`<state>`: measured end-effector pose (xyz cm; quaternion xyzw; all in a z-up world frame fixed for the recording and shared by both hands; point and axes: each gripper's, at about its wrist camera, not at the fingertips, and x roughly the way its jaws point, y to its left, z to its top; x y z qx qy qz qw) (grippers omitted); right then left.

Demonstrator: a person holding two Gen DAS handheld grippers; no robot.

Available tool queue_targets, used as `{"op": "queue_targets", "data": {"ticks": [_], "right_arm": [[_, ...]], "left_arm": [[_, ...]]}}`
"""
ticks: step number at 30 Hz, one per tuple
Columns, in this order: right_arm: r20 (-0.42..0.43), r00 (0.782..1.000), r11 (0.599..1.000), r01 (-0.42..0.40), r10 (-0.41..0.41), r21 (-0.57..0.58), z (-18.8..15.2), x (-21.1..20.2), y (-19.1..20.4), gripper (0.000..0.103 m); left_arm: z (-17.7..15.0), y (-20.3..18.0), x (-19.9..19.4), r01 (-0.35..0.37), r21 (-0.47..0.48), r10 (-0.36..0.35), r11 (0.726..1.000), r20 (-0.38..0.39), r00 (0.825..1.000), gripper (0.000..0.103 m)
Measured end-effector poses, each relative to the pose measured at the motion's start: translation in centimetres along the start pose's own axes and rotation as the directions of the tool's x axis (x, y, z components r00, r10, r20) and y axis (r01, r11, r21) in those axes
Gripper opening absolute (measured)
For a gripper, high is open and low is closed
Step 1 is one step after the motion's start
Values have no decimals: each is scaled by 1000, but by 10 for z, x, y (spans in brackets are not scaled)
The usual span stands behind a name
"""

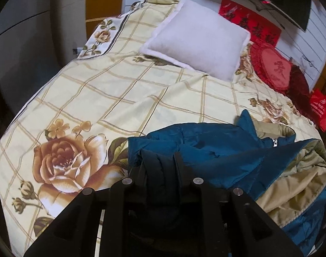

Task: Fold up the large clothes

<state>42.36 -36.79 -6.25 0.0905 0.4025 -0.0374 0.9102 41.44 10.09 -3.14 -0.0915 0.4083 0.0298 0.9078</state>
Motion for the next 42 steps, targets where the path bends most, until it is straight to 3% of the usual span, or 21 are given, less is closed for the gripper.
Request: {"op": "queue_targets", "data": {"ticks": [6, 10, 14, 17, 19, 24, 25, 31, 34, 37, 39, 42], "right_arm": [[12, 1000, 1000, -1, 1, 9, -3, 1, 0, 25], [15, 1000, 1000, -3, 3, 6, -3, 1, 1, 27], [15, 1000, 1000, -2, 2, 6, -2, 1, 2, 29], [-9, 1000, 1000, -3, 3, -6, 4, -3, 4, 32], [15, 999, 999, -39, 39, 10, 12, -18, 1, 39], [120, 979, 984, -173, 165, 52, 25, -68, -1, 93], [133, 977, 984, -173, 166, 42, 26, -75, 1, 95], [179, 952, 969, -248, 246, -14, 29, -119, 12, 96], [133, 957, 961, -240, 258, -140, 14, -117, 41, 96], [47, 974, 939, -198, 220, -281, -10, -94, 84, 92], [-2, 981, 915, -183, 196, -360, -26, -67, 114, 80], [-26, 991, 906, -133, 134, -401, -35, -29, 144, 73]], "left_arm": [[8, 15, -34, 93, -35, -89, 995, 94, 992, 15], [16, 23, -72, 22, -11, -19, 1000, 234, 972, 41], [14, 33, -98, 62, -10, -57, 998, 273, 960, 43], [0, 22, -110, 84, 58, -97, 995, 272, 957, 44], [-11, 8, -109, 98, 109, -122, 989, 239, 963, 44], [-38, -28, -93, 76, 186, -112, 980, 187, 976, 44], [-43, -36, -86, 59, 196, -94, 979, 172, 981, 44], [-50, -55, -50, 66, 175, -78, 982, 66, 995, 44], [-50, -56, -33, 32, 138, -38, 990, 41, 998, 44], [-49, -52, -20, 15, 97, -16, 995, 10, 1000, 44], [-49, -49, -14, 4, 85, -4, 996, 6, 1000, 44], [-47, -51, -8, -21, 107, 19, 994, 25, 999, 44]]}}
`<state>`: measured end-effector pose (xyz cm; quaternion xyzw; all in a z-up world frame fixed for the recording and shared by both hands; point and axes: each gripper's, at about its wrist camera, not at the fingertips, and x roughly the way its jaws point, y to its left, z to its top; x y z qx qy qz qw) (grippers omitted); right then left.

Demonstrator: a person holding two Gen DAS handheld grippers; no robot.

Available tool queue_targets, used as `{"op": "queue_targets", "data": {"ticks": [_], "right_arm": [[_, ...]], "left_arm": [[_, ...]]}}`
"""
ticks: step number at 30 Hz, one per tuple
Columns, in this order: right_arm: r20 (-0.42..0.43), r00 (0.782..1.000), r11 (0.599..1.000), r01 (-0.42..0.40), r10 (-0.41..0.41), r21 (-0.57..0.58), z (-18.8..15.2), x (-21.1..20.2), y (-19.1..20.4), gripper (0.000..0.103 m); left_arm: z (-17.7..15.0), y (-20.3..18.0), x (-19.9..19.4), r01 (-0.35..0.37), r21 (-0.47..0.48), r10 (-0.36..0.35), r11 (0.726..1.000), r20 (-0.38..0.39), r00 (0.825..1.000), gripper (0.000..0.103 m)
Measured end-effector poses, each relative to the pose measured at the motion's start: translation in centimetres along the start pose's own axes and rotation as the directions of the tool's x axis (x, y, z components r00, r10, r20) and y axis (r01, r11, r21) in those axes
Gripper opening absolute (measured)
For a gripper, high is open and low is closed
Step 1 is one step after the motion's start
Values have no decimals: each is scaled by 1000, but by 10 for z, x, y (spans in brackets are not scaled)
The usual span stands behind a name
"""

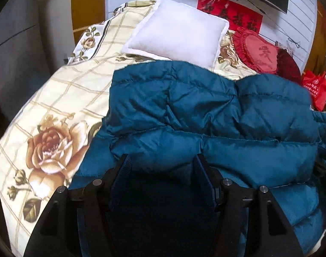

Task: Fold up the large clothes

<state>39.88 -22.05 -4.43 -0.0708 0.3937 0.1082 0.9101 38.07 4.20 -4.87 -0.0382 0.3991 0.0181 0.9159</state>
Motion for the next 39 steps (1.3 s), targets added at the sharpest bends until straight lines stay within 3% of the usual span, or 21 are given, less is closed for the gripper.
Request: {"op": "queue_targets", "data": {"ticks": [4, 7, 12, 16, 20, 23, 26, 29, 36, 39], "right_arm": [[-10, 998, 995, 61, -61, 76, 14, 36, -10, 73], [-37, 998, 984, 49, -44, 172, 15, 58, -27, 74], [-67, 993, 985, 110, -102, 136, 16, 72, -19, 75], [-67, 996, 990, 69, -61, 124, 17, 45, -22, 76], [-8, 991, 987, 137, -137, 82, 7, 5, -40, 76], [-1, 975, 972, 221, -222, 75, 0, -2, -65, 76], [-56, 960, 955, 280, -276, 95, -3, 11, -91, 77], [-102, 965, 954, 256, -242, 159, -5, 30, -112, 89], [-118, 972, 944, 229, -206, 239, -13, 56, -127, 95], [-105, 967, 942, 249, -231, 224, -14, 51, -124, 93]], "left_arm": [[4, 6, 11, -6, 1, 6, 1000, 21, 1000, 46], [7, 15, 21, 20, -39, -19, 999, 28, 999, 51], [12, 19, 28, 22, -55, -22, 998, -1, 1000, 54], [17, 17, 8, 35, -25, -34, 999, 27, 999, 51], [27, 26, -1, -49, -14, 50, 999, 83, 995, 51], [29, 41, 14, -64, -60, 67, 996, 43, 997, 51], [27, 54, 38, -62, -102, 59, 993, -32, 998, 51], [24, 60, 49, -51, -141, 44, 989, -50, 998, 54], [25, 56, 62, -46, -149, 38, 988, -58, 998, 56], [25, 56, 59, -44, -141, 36, 989, -56, 998, 56]]}}
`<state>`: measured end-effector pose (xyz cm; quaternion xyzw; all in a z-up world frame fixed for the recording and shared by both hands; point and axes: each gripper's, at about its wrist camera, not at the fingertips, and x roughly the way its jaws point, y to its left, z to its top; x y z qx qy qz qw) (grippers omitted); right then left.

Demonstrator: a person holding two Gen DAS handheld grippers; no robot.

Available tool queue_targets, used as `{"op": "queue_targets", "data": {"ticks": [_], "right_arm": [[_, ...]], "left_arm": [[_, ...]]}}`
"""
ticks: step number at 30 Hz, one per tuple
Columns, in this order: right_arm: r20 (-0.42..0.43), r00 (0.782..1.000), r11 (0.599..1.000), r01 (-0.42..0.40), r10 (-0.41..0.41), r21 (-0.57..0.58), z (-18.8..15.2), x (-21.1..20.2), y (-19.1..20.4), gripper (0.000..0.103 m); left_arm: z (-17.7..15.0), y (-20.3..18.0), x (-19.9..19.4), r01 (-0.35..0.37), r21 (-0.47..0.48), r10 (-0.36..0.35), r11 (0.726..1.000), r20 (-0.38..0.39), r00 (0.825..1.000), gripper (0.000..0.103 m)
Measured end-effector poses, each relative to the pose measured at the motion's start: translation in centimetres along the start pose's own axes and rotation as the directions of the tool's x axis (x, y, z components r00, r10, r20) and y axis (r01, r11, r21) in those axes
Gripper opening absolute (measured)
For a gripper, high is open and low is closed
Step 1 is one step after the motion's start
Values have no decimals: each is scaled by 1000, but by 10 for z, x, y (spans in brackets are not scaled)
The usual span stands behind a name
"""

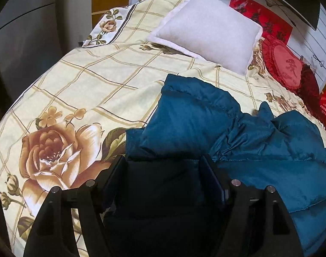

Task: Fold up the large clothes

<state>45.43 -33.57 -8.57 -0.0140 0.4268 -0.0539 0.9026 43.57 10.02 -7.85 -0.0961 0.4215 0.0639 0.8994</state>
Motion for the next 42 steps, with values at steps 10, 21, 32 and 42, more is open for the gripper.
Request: {"op": "queue_targets", "data": {"ticks": [10, 21, 32, 42], "right_arm": [[103, 989, 986, -89, 104, -142, -51, -99, 15, 93], [38, 996, 996, -73, 75, -59, -101, -74, -8, 98], [9, 985, 985, -170, 170, -19, -106, -105, -25, 102], [-19, 974, 962, -217, 224, 164, -130, -125, -90, 103]], "left_arm": [[-14, 4, -68, 40, 51, -44, 998, 97, 994, 53], [-72, 5, -68, 37, 93, -40, 995, 32, 999, 53], [-74, 27, -98, 172, 6, -172, 985, 4, 985, 54], [-84, 63, -105, 257, -83, -261, 963, -42, 964, 54]]}}
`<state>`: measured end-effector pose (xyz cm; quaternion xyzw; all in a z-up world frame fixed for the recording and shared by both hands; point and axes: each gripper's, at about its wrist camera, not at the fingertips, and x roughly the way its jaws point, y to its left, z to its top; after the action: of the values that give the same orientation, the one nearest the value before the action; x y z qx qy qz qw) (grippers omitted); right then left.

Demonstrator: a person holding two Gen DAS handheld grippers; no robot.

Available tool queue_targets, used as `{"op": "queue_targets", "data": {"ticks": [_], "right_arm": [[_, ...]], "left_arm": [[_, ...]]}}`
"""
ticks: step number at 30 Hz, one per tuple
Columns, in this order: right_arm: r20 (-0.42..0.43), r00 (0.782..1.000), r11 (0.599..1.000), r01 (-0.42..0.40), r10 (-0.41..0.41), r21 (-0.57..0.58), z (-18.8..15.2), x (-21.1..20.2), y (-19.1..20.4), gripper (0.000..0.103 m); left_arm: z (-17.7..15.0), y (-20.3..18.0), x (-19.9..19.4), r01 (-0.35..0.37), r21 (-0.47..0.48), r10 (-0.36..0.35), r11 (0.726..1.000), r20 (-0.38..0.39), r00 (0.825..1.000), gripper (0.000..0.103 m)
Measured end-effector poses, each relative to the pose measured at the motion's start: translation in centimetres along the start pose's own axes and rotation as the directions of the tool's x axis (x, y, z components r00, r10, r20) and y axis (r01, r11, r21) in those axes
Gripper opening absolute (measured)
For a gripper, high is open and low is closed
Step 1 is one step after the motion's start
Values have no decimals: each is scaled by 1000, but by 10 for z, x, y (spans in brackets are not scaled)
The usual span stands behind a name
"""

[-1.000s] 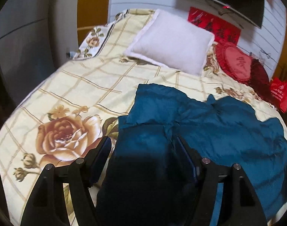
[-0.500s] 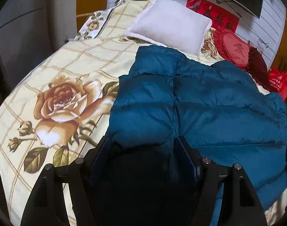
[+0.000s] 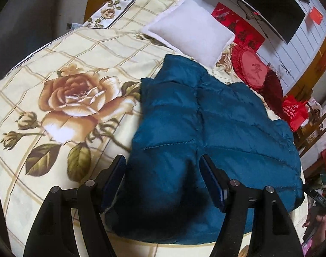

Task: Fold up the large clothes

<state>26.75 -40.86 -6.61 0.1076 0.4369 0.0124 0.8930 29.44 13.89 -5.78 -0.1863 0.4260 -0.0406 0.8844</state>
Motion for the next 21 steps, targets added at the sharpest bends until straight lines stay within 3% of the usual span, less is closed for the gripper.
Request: {"op": "queue_targets", "data": {"ticks": [4, 9, 14, 21], "right_arm": [[1, 1000, 999, -8, 8, 46, 3, 0, -12, 103], [-34, 999, 998, -3, 5, 61, 14, 20, -23, 103], [-92, 993, 992, -68, 78, 104, 21, 50, -35, 103], [-112, 975, 977, -181, 194, 116, 27, 74, -34, 103]], "left_arm": [[-4, 4, 4, -11, -7, 11, 1000, -20, 1000, 54], [-5, 18, 15, 37, -78, -42, 996, -68, 997, 54], [-4, 25, 25, 81, -134, -93, 988, -82, 992, 56], [-7, 29, 41, 138, -186, -158, 973, -96, 983, 63]]}}
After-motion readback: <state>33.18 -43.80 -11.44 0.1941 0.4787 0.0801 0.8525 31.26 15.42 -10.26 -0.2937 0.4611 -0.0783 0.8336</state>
